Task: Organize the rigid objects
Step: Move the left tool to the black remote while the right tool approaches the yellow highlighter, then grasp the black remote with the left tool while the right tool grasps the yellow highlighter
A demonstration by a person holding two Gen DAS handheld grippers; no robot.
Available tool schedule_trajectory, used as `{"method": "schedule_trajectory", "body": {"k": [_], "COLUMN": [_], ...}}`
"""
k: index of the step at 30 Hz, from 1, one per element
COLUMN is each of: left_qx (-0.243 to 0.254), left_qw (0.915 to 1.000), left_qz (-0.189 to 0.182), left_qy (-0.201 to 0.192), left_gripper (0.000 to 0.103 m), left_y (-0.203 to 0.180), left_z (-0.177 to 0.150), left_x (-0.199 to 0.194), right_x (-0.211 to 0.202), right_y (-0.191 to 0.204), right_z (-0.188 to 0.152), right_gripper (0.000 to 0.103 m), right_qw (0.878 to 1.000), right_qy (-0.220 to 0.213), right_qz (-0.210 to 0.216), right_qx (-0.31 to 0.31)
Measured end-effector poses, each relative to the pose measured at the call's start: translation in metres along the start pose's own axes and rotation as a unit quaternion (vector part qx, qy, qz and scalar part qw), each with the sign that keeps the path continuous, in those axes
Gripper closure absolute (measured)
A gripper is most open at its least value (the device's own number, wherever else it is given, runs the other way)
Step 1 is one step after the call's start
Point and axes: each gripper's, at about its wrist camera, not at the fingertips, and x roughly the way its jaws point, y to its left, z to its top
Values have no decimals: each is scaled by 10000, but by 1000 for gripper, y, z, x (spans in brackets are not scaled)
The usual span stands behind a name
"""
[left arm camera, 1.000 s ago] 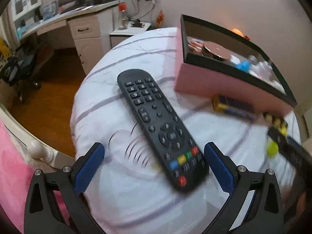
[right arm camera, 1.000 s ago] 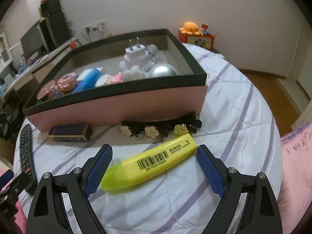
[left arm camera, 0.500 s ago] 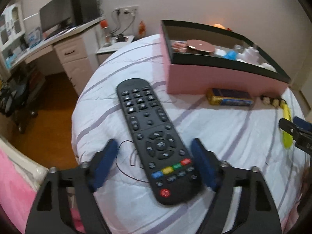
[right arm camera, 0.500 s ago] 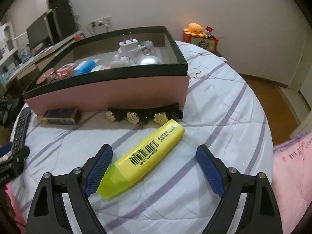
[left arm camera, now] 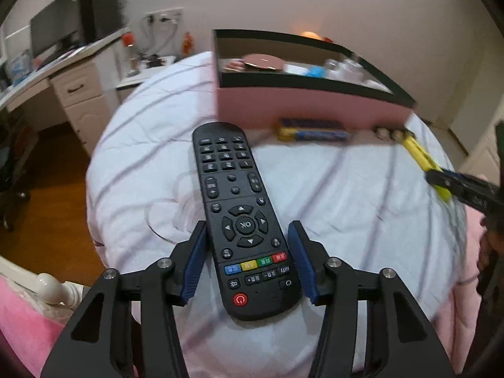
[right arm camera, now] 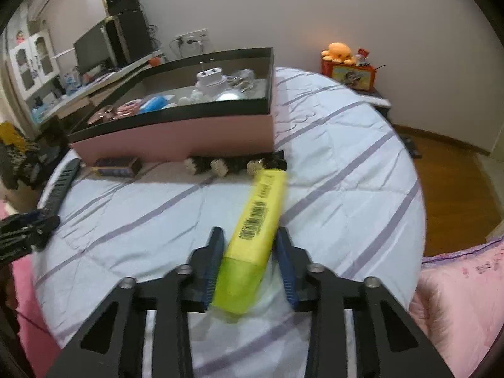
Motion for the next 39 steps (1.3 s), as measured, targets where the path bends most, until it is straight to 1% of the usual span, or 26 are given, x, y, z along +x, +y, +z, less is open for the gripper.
{"method": "schedule_trajectory", "body": {"k": [3,5,7,9,11,12,15,16,17,18,19,20,24,26,31,35,36,37,39], "left_qx": [306,447,374,259,259,256,281,234,193,33,-83,-164,-51,-48,-25,0,3,17,127], "left_qw": [9994,9989,9993,9996,9996,9996,9990,9988,9985,9978,9978,9976,9974,9977,9971,9974,9974,9974,9971], "left_qz": [-127,-94,-63,-38,93,146,337,396,460,584,586,589,645,592,641,621,620,606,636], "left_qy": [67,56,60,43,4,-17,-116,-160,-224,-318,-296,-319,-314,-335,-406,-376,-378,-390,-401], "left_gripper": [52,51,46,45,44,43,40,41,45,54,57,57,56,55,53,53,57,59,59], "left_y": [-16,-24,-25,-23,-25,-24,-26,-26,-24,-21,-17,-14,-14,-12,-14,-13,-14,-15,-17], "left_z": [-6,-9,-7,-2,1,2,3,4,5,5,5,6,5,5,3,3,3,3,3], "left_x": [-3,-4,-1,3,8,8,11,13,11,10,11,11,11,11,13,13,12,12,11], "right_x": [-4,-6,-9,-7,-4,-3,0,2,3,4,5,6,10,10,10,9,8,9,7], "right_y": [4,9,13,16,17,18,23,24,25,26,26,27,27,28,26,27,28,28,26], "right_z": [-4,-8,-12,-12,-11,-10,-8,-7,-6,-5,-5,-5,-4,-5,-9,-10,-11,-10,-9], "right_gripper": [77,77,77,76,76,74,60,59,59,59,59,59,59,59,58,60,64,75,76], "right_qw": [9997,9990,9990,9993,9995,9995,9990,9987,9985,9982,9980,9978,9973,9969,9969,9965,9964,9964,9969], "right_qy": [62,118,83,64,18,-13,-76,-89,-112,-115,-125,-138,-158,-203,-332,-410,-416,-417,-412], "right_qz": [217,390,350,243,124,69,-84,-119,-160,-214,-245,-281,-366,-407,-349,-385,-401,-411,-403], "right_qx": [-122,-201,-272,-288,-300,-312,-432,-478,-509,-540,-562,-590,-624,-645,-628,-625,-624,-618,-535]}}
